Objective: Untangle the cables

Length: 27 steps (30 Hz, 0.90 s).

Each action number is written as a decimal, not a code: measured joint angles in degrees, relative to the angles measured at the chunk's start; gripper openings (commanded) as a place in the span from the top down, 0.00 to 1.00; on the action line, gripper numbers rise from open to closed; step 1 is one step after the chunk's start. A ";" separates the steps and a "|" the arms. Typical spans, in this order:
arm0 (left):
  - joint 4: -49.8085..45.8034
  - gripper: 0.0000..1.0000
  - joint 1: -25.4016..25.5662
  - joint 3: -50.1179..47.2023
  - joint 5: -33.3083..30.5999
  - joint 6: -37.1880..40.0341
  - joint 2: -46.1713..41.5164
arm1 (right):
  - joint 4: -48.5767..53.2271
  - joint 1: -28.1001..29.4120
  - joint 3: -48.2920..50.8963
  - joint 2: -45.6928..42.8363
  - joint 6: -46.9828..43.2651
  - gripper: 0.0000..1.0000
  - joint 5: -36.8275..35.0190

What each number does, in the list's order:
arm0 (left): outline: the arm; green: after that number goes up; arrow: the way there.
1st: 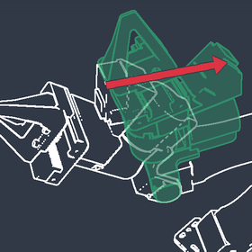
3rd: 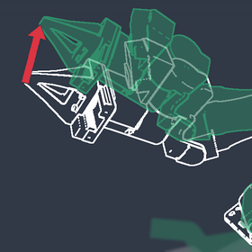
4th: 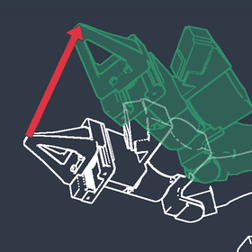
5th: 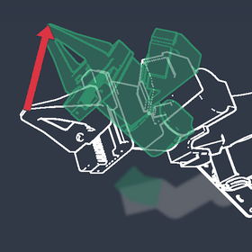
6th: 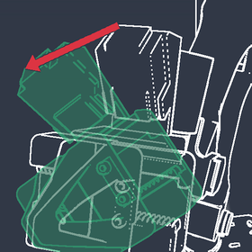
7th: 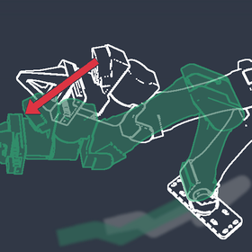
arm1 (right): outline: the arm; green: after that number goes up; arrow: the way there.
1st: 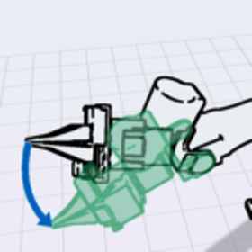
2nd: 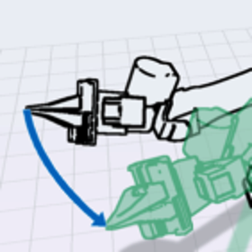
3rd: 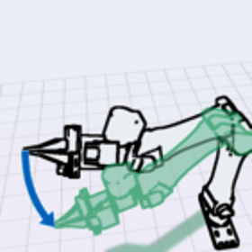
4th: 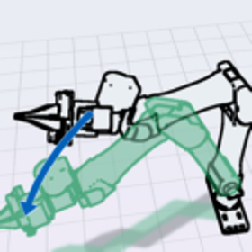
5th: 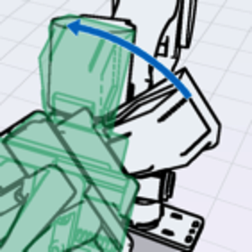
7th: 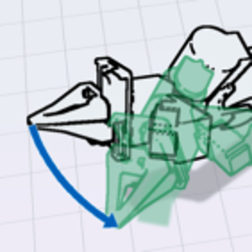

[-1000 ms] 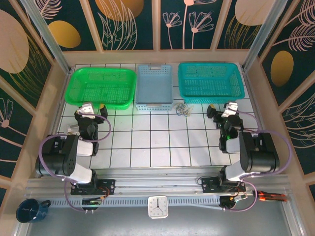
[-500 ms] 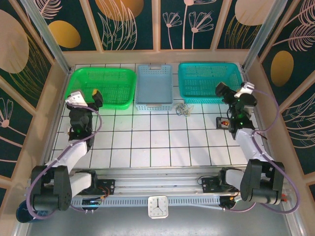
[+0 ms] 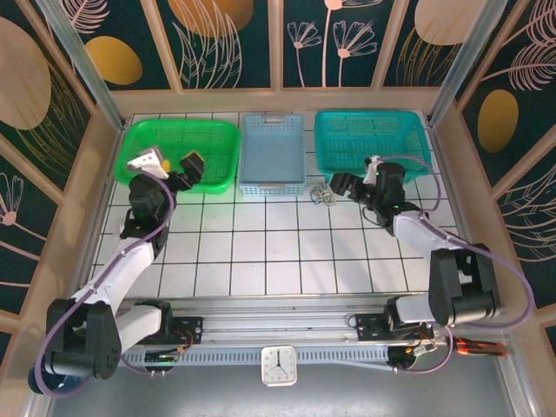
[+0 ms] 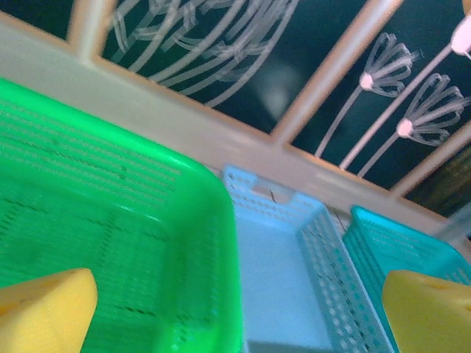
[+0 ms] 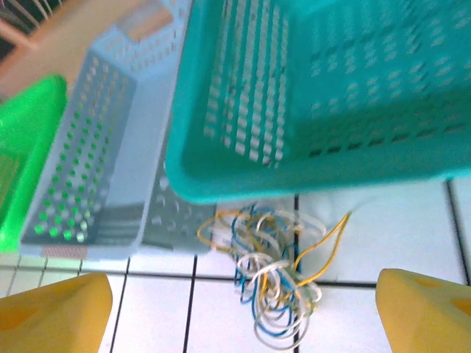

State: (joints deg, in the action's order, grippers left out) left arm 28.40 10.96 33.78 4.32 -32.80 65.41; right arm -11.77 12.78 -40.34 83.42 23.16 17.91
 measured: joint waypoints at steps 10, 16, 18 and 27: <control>-0.87 0.01 3.23 1.55 2.36 -3.80 4.44 | -0.46 2.86 -5.22 9.79 1.20 0.11 -3.80; -1.51 0.01 8.33 3.52 5.64 -4.74 7.74 | -0.35 2.97 -8.92 12.28 1.09 0.11 -5.51; -1.60 0.01 10.73 3.52 6.45 -5.29 9.25 | -0.35 2.97 -10.38 12.76 0.76 0.11 -5.90; 1.95 0.01 18.29 4.33 8.59 -8.85 19.61 | 0.50 2.91 -14.12 14.62 -0.22 0.11 -6.54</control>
State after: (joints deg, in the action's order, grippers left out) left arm 30.35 29.26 38.11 12.91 -41.65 85.01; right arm -11.27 15.68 -54.46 98.04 22.94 11.38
